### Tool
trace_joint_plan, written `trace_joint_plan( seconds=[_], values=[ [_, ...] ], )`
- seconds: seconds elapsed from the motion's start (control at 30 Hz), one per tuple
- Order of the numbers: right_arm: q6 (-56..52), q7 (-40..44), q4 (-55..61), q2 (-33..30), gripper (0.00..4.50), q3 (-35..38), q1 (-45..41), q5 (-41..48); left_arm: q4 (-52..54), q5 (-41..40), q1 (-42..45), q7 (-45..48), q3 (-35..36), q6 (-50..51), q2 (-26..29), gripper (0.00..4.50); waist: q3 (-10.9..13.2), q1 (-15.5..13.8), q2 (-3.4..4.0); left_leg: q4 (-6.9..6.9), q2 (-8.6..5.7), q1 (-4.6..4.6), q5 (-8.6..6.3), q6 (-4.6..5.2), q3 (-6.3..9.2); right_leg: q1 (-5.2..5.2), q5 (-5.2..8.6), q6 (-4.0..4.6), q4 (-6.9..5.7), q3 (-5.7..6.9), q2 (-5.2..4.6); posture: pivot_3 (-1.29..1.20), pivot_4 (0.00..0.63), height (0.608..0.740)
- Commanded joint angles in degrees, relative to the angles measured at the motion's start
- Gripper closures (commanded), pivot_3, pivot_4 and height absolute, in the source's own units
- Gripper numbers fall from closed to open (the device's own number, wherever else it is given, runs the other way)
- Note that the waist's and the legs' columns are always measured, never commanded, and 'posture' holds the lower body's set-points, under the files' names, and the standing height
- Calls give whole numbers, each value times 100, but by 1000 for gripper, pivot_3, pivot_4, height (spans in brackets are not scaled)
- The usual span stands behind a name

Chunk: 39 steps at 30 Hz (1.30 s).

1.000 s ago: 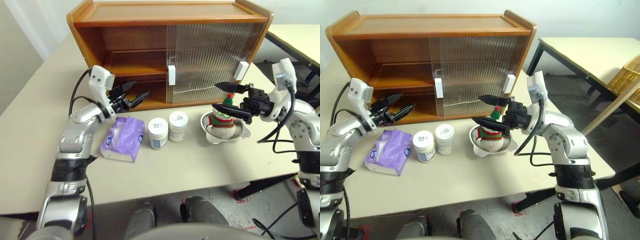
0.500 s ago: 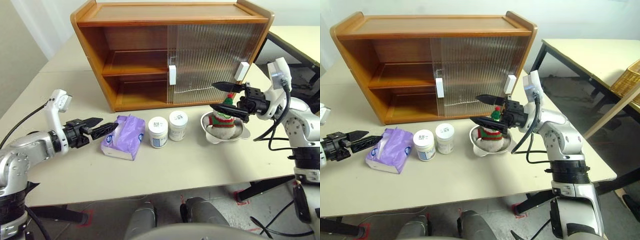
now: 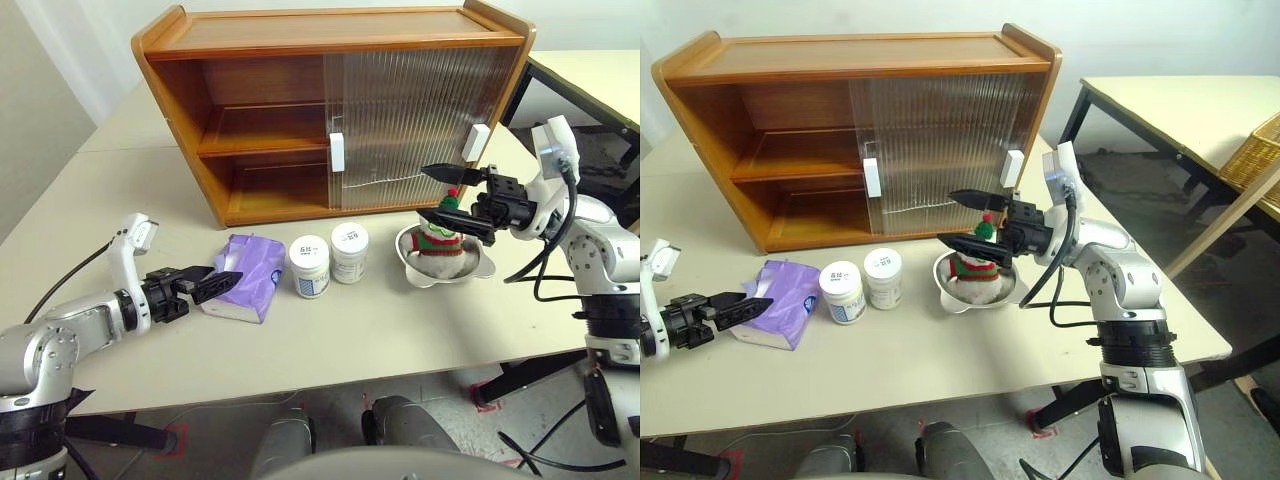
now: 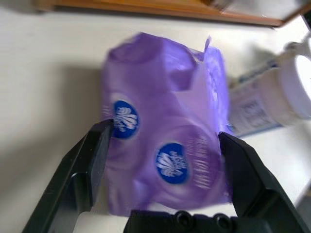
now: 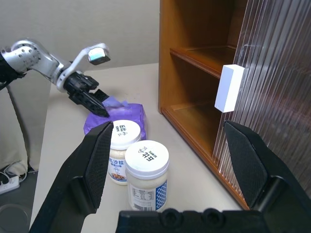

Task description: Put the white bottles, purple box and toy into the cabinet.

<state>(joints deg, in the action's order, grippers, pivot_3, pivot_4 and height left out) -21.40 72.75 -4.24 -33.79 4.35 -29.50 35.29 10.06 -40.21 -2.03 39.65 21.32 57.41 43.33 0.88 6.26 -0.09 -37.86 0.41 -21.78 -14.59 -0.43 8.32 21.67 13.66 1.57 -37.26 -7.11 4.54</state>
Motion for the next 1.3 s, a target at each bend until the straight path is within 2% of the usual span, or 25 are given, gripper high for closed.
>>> trace_joint_plan(
  seconds=[0.03,0.27,0.33,0.37,0.7,1.0,1.3],
  values=[
    [16,-45,120,19,0,-15,1,-22,-259,215,-135,70,-155,-192,4,1325,-1,14,1,0,0,0,1,-1,0,1,0,1,-1,0,0,-173,8,740],
    [25,-78,98,43,0,-47,-59,-39,-388,249,-166,134,-256,-246,-58,3722,-11,16,5,4,1,-1,2,-5,2,4,0,4,-2,-1,2,-171,11,740],
    [23,-89,106,54,0,-59,-61,-45,-353,214,-157,93,-182,-306,-150,4324,-13,16,9,7,1,-2,2,-5,2,5,1,6,-1,-2,2,-170,15,740],
    [25,-93,109,58,0,-65,-62,-52,-342,176,-135,87,-113,-348,-200,4470,-13,15,9,8,0,-2,2,-6,2,6,3,6,-1,-2,1,-170,15,740],
    [-57,-30,206,110,0,-70,-21,99,12,25,634,-302,557,-1051,-471,4470,-12,-20,5,6,-1,-6,4,-8,5,4,6,5,-1,-1,4,-165,21,740],
    [-49,-69,246,95,0,-59,30,50,304,-272,1225,-747,470,-863,-672,4470,-12,-15,3,7,-1,-5,4,-8,-6,1,12,-6,-1,-5,5,-166,20,740],
    [-43,-101,333,228,0,6,73,192,66,-80,2051,-1408,197,-963,-970,4470,-12,-24,2,-3,-4,0,7,-4,-8,-13,29,-45,-1,-4,7,-176,15,740]
  ],
)
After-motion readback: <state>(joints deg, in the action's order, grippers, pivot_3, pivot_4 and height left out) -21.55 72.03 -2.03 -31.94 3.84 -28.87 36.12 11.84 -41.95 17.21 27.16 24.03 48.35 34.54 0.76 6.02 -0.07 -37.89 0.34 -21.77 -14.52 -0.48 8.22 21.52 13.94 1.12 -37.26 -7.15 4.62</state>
